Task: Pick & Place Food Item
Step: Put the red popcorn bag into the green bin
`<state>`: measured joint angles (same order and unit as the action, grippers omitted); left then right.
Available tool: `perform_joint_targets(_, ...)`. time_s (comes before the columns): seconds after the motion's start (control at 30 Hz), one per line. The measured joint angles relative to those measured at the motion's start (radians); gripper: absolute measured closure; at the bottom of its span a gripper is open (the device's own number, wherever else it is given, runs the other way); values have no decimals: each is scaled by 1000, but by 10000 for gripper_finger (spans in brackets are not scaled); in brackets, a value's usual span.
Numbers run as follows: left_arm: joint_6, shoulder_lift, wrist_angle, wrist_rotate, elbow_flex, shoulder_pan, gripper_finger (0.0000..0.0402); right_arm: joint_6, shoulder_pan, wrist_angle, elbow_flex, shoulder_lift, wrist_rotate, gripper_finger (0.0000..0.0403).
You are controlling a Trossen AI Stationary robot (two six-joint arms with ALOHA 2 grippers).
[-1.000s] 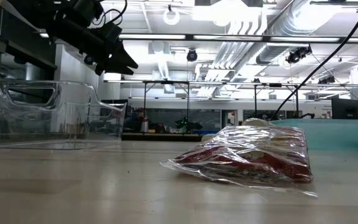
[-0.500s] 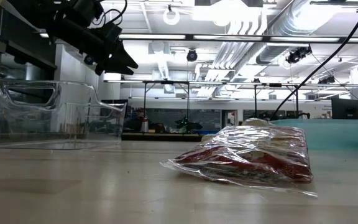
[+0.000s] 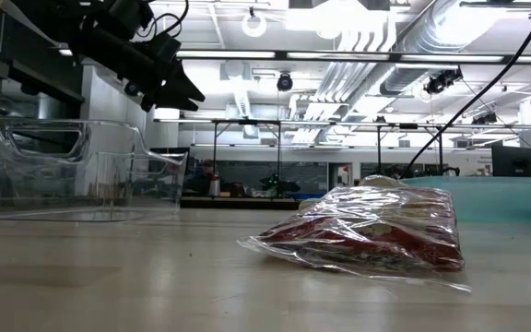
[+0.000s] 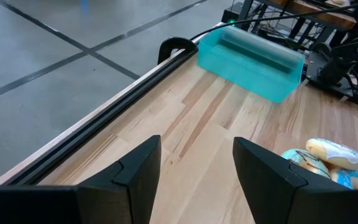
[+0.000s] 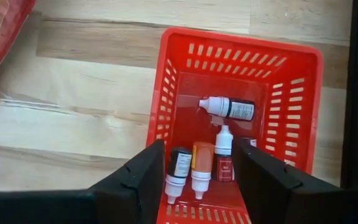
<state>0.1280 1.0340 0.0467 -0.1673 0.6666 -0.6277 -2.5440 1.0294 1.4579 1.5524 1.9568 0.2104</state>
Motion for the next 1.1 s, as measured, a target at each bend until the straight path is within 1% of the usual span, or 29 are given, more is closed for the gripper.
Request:
perform_joint_targets(0.13, 0, 0, 0, 0, 0, 0, 207, -1, 0, 1, 0, 0, 10, 229)
perform_joint_targets(0.4, 1, 0, 0, 0, 0, 0, 207, 1, -16, 5, 0, 0, 120, 229)
perform_joint_targets(0.6, 1, 0, 0, 0, 0, 0, 207, 60, -70, -13, 0, 1, 230, 229)
perform_joint_targets(0.73, 3, 0, 0, 0, 0, 0, 207, 146, -122, -62, 0, 1, 307, 229)
perform_joint_targets(0.83, 3, 0, 0, 0, 0, 0, 207, 228, -165, -109, 0, 1, 344, 229)
perform_joint_targets(1.1, 3, 0, 0, 0, 0, 0, 207, 462, -277, -229, 0, 1, 384, 229)
